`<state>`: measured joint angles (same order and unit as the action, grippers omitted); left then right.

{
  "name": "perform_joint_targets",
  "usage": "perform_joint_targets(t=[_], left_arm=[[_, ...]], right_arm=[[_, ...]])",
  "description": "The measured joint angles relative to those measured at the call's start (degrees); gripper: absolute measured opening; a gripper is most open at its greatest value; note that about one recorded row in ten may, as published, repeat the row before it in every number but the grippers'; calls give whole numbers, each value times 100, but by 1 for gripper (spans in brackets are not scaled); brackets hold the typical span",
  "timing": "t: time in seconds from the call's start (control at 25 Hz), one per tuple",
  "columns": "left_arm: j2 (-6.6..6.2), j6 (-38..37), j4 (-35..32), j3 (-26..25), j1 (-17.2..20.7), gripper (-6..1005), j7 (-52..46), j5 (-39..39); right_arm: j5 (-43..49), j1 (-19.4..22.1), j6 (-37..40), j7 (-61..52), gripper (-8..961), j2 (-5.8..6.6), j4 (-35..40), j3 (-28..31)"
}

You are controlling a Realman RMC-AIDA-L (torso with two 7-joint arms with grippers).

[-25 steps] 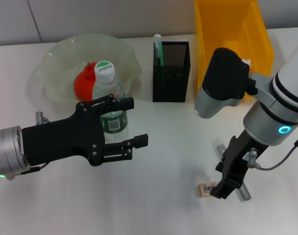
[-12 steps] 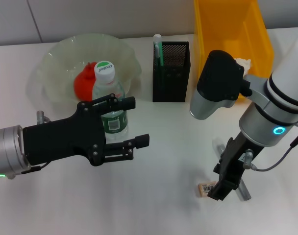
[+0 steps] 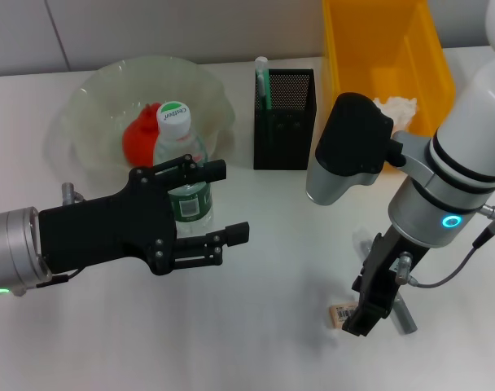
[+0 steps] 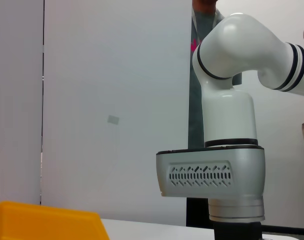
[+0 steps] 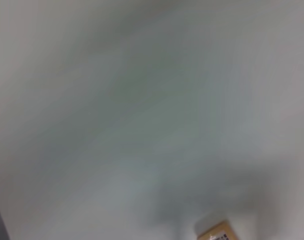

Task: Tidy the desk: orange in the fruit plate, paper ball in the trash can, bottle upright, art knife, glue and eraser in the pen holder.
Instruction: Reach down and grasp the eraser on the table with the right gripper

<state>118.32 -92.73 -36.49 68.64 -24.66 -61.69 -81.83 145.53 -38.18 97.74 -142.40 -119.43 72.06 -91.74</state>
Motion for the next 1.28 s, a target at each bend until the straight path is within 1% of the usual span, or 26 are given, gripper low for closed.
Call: perform_joint_targets(t=[0.36,0.64,0.92,1.28], left_arm=[[-2,6,2,16,0,816,3,1],[-2,6,-2,17,29,816,62,0],[-2,6,2,18,31,816,75,0],[-2,25,2,18,29,816,79,0]], right_arm=[[24,-98,-119,-163,632,-4,-3,-380],[35,-162,-162,-219,632,0,-20,-461],[188,-172,-200,-328,632,0,10,-665],[232,-193,-252,-366,631,-3,18,-740]])
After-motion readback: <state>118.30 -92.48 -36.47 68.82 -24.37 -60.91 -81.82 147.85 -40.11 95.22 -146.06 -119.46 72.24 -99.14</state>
